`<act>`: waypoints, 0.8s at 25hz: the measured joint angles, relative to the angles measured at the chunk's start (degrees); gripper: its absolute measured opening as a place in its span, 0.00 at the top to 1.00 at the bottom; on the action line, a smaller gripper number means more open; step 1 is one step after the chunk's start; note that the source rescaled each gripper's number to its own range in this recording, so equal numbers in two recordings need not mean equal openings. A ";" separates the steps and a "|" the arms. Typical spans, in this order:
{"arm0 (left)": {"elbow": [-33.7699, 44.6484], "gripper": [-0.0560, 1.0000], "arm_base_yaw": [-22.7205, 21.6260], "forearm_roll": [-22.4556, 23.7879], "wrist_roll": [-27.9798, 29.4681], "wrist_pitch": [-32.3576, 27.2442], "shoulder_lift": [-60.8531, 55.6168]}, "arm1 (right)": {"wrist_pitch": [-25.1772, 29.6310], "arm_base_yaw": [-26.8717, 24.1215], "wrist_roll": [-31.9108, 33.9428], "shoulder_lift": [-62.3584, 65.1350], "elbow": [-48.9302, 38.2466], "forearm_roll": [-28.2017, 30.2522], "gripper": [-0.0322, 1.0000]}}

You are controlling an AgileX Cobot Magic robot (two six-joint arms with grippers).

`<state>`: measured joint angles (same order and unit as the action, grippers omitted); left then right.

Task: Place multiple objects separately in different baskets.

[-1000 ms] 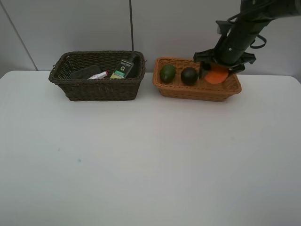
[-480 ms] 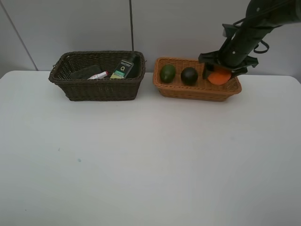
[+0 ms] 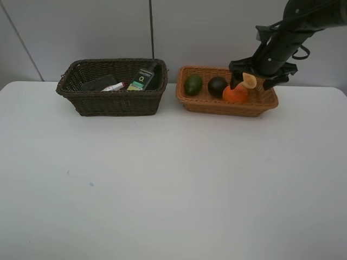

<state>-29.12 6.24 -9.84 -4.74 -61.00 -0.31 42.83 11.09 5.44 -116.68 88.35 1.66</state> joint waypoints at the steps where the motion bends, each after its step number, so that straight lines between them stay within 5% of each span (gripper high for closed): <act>1: 0.00 0.01 0.00 0.00 0.00 0.00 0.00 | 0.05 0.00 -0.04 0.00 0.00 0.00 0.00; 13: 0.00 0.01 0.00 0.00 0.00 0.00 0.00 | 6.03 -3.40 6.71 4.03 -1.11 6.14 0.00; 20: 0.00 0.01 0.00 0.00 0.00 0.00 0.00 | 8.73 -4.99 11.58 16.81 -14.23 11.73 0.00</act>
<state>-29.12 6.24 -9.84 -4.74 -61.00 -0.31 51.56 6.10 17.02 -99.87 74.12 13.39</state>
